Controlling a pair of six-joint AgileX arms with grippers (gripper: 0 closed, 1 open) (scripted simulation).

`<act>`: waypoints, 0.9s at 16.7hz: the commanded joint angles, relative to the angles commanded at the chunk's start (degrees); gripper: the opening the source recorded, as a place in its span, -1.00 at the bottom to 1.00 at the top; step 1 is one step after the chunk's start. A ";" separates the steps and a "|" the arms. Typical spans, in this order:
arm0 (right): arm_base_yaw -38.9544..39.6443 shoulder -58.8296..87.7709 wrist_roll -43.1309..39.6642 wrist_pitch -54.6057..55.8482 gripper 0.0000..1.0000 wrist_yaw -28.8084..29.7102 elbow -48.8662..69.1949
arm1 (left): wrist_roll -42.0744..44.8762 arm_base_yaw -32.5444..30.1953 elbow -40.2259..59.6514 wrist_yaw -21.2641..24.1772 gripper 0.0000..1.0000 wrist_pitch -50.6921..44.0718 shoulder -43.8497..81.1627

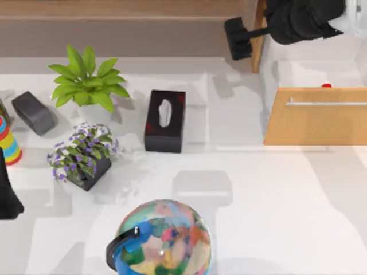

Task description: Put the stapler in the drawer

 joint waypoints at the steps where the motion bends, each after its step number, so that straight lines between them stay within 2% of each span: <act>1: 1.04 -0.55 -1.16 4.56 1.00 0.12 -2.77 | 0.00 0.00 0.00 0.00 1.00 0.00 0.00; 9: 7.38 -1.92 -13.57 38.94 1.00 2.46 -23.53 | 0.00 0.00 0.00 0.00 1.00 0.00 0.00; 12: 8.80 -2.56 -22.10 52.97 1.00 4.64 -31.13 | 0.00 0.00 0.00 0.00 1.00 0.00 0.00; 15: 10.56 -3.51 -34.87 68.88 1.00 7.32 -40.80 | 0.00 0.00 0.00 0.00 1.00 0.00 0.00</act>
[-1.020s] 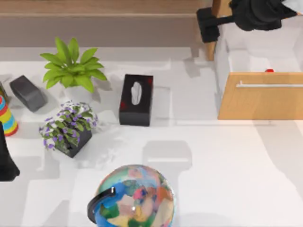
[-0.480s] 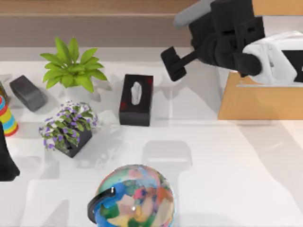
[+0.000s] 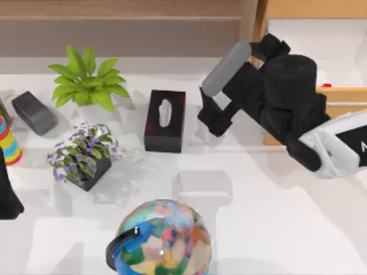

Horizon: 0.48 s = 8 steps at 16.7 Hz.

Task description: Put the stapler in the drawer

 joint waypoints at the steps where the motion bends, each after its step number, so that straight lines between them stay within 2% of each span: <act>1: 0.52 -0.39 -5.10 5.69 1.00 0.89 -3.83 | 0.00 0.00 0.00 0.00 1.00 0.00 0.00; 5: 1.11 -1.75 -27.01 28.64 1.00 4.58 -20.61 | 0.00 0.00 0.00 0.00 1.00 0.00 0.00; 8: -1.95 -1.68 -41.11 42.71 1.00 8.37 -31.74 | 0.00 0.00 0.00 0.00 1.00 0.00 0.00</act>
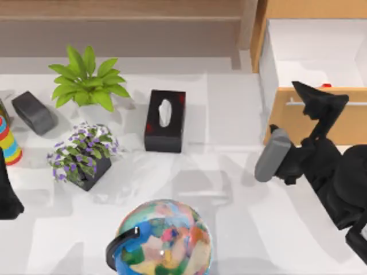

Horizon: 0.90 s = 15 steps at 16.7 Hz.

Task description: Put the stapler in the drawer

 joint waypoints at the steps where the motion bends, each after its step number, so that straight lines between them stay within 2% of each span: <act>1: -1.85 0.33 -3.51 3.47 1.00 1.53 -2.65 | 0.00 0.00 0.00 0.00 1.00 0.00 0.00; 3: -5.75 1.04 -9.28 9.14 1.00 4.59 -6.76 | 0.00 0.00 0.00 0.00 1.00 0.00 0.00; 6: -9.46 1.88 -13.49 13.33 1.00 7.73 -9.16 | 0.00 0.00 0.00 0.00 1.00 0.00 0.00; 15: -10.32 2.39 -13.72 12.17 1.00 7.29 -7.41 | 0.00 0.00 0.00 0.00 1.00 0.00 0.00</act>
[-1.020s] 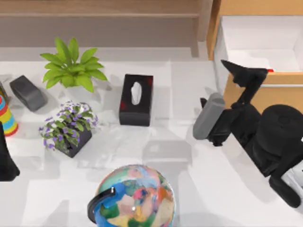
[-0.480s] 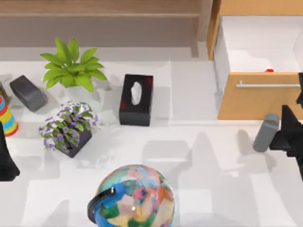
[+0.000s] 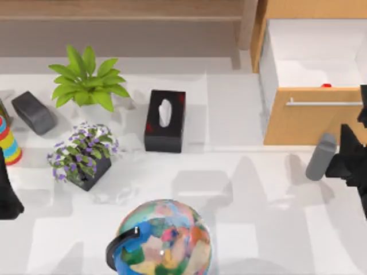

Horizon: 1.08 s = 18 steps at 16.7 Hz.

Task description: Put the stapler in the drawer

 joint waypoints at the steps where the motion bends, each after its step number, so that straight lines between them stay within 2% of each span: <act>1: -0.45 0.14 -0.02 -0.86 1.00 -0.44 1.02 | 0.00 0.00 0.00 0.00 1.00 0.00 0.00; 7: -1.55 0.48 -0.02 -3.02 1.00 -1.54 3.52 | 0.00 0.00 0.00 0.00 1.00 0.00 0.00; 18: -1.55 0.48 -0.02 -3.02 -0.66 -1.54 3.52 | 0.00 0.00 0.00 0.00 1.00 0.00 0.00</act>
